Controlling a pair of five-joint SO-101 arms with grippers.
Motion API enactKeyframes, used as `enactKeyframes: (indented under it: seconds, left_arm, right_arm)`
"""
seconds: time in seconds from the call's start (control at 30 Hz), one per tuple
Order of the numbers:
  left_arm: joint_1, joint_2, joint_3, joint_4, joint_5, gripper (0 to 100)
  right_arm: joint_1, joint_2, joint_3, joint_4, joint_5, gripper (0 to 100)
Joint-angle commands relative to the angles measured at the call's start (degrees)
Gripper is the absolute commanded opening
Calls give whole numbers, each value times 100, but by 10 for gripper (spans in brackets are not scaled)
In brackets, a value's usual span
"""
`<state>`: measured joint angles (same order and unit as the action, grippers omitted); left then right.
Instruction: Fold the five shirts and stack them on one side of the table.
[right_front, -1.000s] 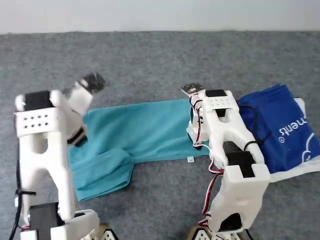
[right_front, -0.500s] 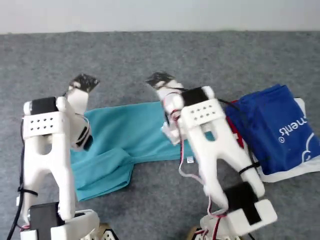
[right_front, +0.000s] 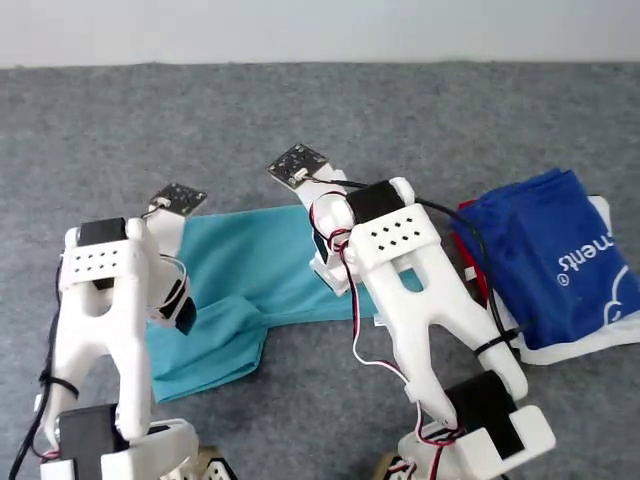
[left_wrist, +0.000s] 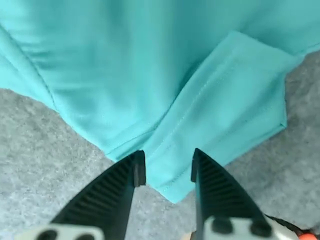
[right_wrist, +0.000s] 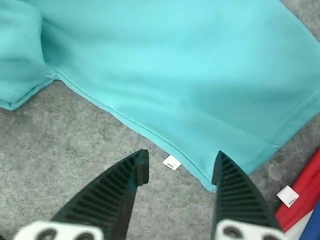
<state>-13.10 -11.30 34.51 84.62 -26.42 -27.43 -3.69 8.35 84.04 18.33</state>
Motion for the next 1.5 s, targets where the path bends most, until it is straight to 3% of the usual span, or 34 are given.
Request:
enactKeyframes:
  seconds: [0.0, 0.27, 0.6, 0.87, 1.1, 1.47]
  left_arm:
    - [-123, -105, 224, -369, -53, 159]
    - [-791, -105, 470, -677, -62, 159]
    - [-791, -97, 558, -712, -316, 159]
    - [-782, -97, 1455, -1618, -316, 159]
    - [-782, -123, 1270, -1582, -308, 86]
    - [-624, -114, 163, -1037, -308, 82]
  right_arm:
    - [66, -268, -26, 57, 70, 208]
    - [374, -251, -26, 57, 70, 208]
    - [356, -268, -26, 57, 44, 208]
    - [374, -268, -26, 57, 35, 208]
    - [356, -268, -26, 57, 35, 208]
    - [347, -242, -26, 57, 26, 208]
